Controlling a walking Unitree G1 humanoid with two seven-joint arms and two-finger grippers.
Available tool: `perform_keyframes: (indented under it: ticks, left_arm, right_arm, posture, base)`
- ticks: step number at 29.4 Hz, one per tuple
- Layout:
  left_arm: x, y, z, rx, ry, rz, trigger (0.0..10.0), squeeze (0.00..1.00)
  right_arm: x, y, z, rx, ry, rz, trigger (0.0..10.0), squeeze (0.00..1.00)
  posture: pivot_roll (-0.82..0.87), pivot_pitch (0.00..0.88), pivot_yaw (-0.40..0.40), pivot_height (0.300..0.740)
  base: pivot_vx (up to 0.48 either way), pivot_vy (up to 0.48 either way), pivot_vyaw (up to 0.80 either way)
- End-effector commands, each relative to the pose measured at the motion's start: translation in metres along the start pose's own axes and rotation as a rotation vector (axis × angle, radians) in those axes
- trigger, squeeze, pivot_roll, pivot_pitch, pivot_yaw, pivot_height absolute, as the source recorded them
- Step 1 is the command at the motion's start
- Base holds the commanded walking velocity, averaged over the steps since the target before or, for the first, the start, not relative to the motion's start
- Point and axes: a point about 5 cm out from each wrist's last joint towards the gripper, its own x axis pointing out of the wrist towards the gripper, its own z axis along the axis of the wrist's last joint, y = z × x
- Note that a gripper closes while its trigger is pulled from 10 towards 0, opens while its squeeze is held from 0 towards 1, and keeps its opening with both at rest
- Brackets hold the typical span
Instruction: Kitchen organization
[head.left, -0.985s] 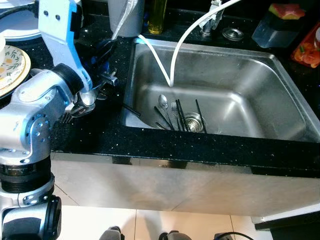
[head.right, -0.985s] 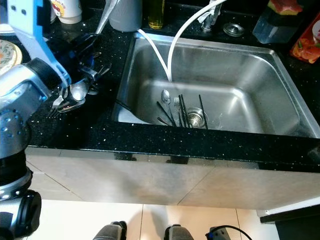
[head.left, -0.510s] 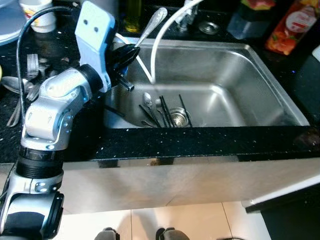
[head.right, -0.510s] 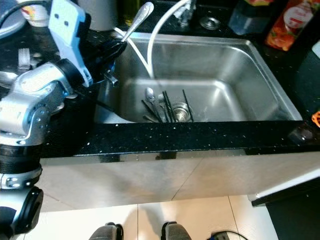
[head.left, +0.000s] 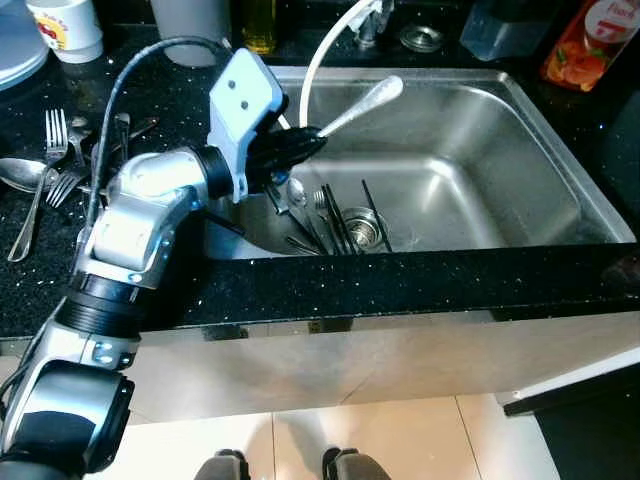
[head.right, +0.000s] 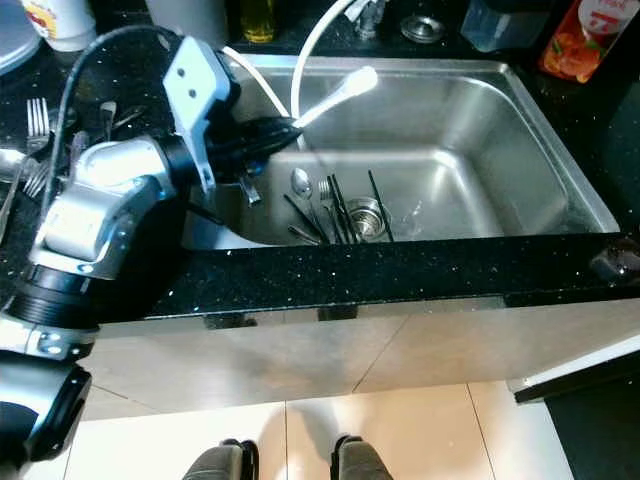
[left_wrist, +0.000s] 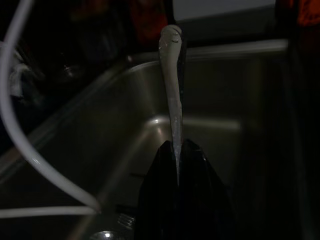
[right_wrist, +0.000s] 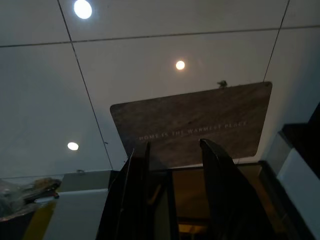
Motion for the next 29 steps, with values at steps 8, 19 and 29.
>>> perform_keyframes:
  ticks: [8,19,29]
  left_arm:
    - [0.022,0.015,-0.012,0.131,0.086,-0.043,10.0,0.0]
    - [0.055,0.021,0.0,0.557,0.212,-0.106,10.0,0.0]
    - [0.078,-0.024,-0.025,0.606,0.255,-0.457,10.0,0.0]
  right_arm:
    - [-0.003,-0.004,-0.023,0.019,0.039,-0.014,10.0,0.0]
    - [-0.002,0.001,-0.018,0.022,0.016,-0.002,10.0,0.0]
    - [-0.003,-0.001,-0.027,0.032,0.026,-0.005,10.0,0.0]
  posture:
    - [-0.06,0.289,-0.005,0.74]
    - [-0.07,0.306,0.009,0.74]
    - [-0.1,0.327,0.017,0.74]
  base:
    - [0.0,0.0,0.0]
    - [0.0,0.0,0.0]
    - [0.0,0.0,0.0]
